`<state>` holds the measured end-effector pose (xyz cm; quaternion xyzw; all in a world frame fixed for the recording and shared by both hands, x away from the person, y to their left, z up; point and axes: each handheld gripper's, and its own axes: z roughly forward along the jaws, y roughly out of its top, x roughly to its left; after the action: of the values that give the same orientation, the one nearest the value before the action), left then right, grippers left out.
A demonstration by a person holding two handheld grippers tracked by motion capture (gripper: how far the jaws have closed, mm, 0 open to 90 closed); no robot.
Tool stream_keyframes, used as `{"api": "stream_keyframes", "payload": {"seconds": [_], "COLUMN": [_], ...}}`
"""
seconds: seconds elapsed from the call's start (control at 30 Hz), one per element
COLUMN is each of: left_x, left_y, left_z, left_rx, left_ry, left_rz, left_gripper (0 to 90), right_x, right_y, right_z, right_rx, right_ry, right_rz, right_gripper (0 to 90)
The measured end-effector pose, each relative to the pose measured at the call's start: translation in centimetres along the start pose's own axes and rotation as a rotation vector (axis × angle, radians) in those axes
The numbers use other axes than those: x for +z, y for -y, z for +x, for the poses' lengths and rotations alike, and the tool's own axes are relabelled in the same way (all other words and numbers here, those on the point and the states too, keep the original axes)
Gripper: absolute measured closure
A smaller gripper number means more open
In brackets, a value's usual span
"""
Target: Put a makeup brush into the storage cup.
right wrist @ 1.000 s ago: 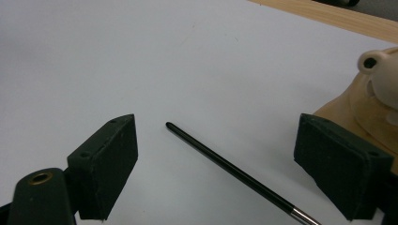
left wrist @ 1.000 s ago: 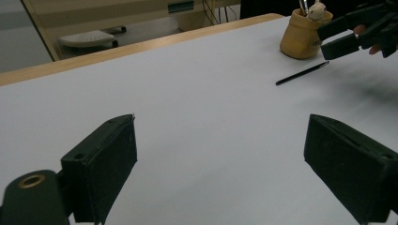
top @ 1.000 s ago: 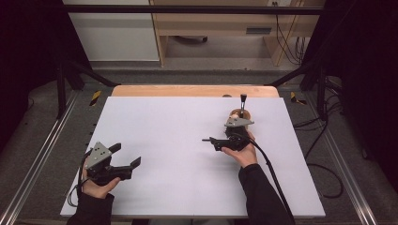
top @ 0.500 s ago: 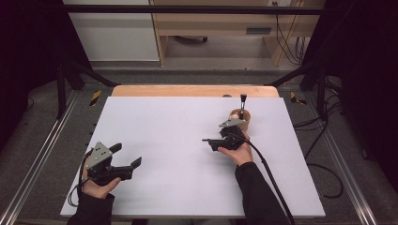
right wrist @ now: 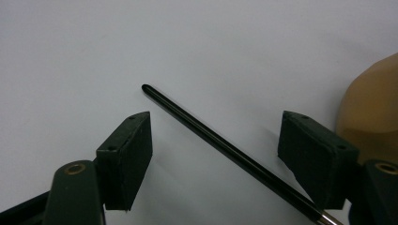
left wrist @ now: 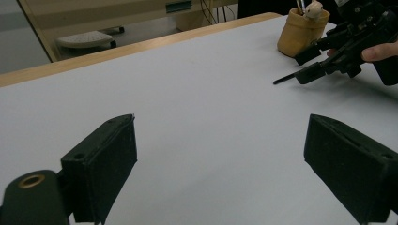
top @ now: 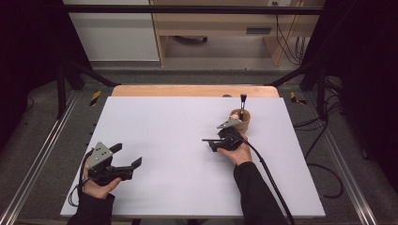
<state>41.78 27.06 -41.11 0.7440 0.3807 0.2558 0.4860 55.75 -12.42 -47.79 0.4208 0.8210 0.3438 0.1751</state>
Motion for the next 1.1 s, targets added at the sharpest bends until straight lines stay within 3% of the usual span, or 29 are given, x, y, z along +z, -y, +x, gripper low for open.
{"api": "stream_keyframes", "payload": {"seconds": [0.17,0.43,0.57,0.63,0.87,1.1], "left_x": [0.06,0.03,0.06,0.04,0.08,0.14], "left_y": [0.00,0.02,0.01,0.02,0.02,0.02], "left_z": [-0.02,-0.01,-0.02,-0.01,0.00,-0.13], "left_rx": [0.002,0.002,0.002,0.002,0.001,0.001], "left_ry": [0.001,0.001,0.001,0.001,0.001,0.004], "left_rz": [0.004,0.003,0.005,0.005,0.007,0.007], "left_gripper": [8.8,8.7,8.8,8.8,8.8,8.8], "right_x": [0.17,0.08,-0.06,-0.10,-0.41,-0.66], "right_y": [0.13,0.09,0.03,0.07,-0.03,0.00], "right_z": [-0.07,-0.27,-0.19,-0.20,0.37,0.61], "right_rx": [-0.012,0.012,0.025,0.009,0.001,-0.009], "right_ry": [0.004,0.014,0.024,0.027,0.023,0.026], "right_rz": [0.019,0.016,0.024,0.023,0.040,0.057], "right_gripper": [31.3,40.1,45.9,49.2,67.3,75.0]}}
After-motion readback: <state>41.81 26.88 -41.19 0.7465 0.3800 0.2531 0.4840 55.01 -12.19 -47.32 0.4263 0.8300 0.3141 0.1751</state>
